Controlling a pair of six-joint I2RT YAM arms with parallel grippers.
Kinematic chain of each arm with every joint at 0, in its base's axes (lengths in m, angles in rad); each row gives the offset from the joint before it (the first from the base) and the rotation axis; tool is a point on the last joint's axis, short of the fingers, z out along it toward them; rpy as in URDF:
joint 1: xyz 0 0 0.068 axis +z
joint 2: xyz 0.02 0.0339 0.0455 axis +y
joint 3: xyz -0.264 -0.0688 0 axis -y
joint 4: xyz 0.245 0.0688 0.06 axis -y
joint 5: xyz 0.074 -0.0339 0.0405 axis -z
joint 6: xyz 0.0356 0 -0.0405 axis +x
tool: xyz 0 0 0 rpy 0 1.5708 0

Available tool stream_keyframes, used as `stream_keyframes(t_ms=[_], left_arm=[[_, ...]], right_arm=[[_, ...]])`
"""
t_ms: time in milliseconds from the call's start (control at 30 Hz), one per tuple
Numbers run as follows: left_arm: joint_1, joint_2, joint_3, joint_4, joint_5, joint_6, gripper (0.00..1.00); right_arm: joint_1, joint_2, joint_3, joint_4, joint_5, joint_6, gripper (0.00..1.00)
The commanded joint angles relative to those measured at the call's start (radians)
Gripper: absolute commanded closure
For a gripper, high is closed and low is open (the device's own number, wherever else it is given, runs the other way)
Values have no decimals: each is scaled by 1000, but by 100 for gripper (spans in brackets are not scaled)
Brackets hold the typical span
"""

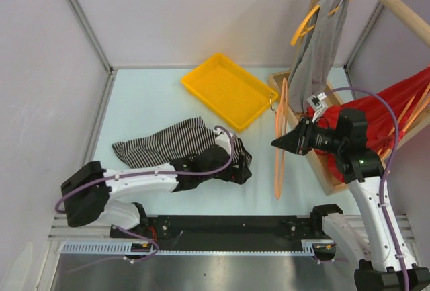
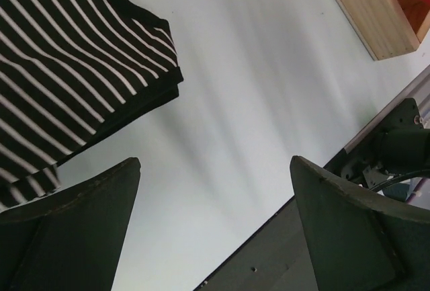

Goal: Place the tank top on the hanger

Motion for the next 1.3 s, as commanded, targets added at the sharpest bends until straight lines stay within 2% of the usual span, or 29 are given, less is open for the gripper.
stream_keyframes(t_ms=[0,233,533,700,800,900,967,1033,1067,1133,1167,1233,1267], left_arm=[[-2,75,32,154,63,-69,0],[26,223,66,235,127,-115,1],[78,336,88,327,121,-119,0],[98,401,129,320,92,-115,0],[104,405,120,381,70,-115,1],[102,405,126,395,23,-110,5],[106,411,143,366,-57,-107,29],[107,413,148,363,-92,-106,41],[109,408,145,363,-101,-106,54],[112,399,141,361,-143,-96,65],[116,389,140,357,-155,-93,79],[135,366,134,357,-180,-78,90],[142,352,123,358,-184,-70,100]], right_arm=[[-10,-20,-1,16,-52,-13,81],[-22,-28,-12,13,-77,-19,80],[-31,-46,-20,-7,-92,-34,81],[-34,-52,-20,-15,-97,-34,81],[-36,-59,-18,-23,-95,-39,80],[-36,-56,-26,-24,-95,-39,80],[-36,-56,-34,-26,-95,-39,80],[-36,-59,-35,-26,-97,-41,80],[-36,-59,-35,-27,-97,-42,80],[-36,-59,-37,-30,-97,-47,80],[-37,-57,-40,-32,-98,-48,80],[-36,-56,-44,-35,-100,-53,80],[-36,-52,-49,-35,-100,-54,80]])
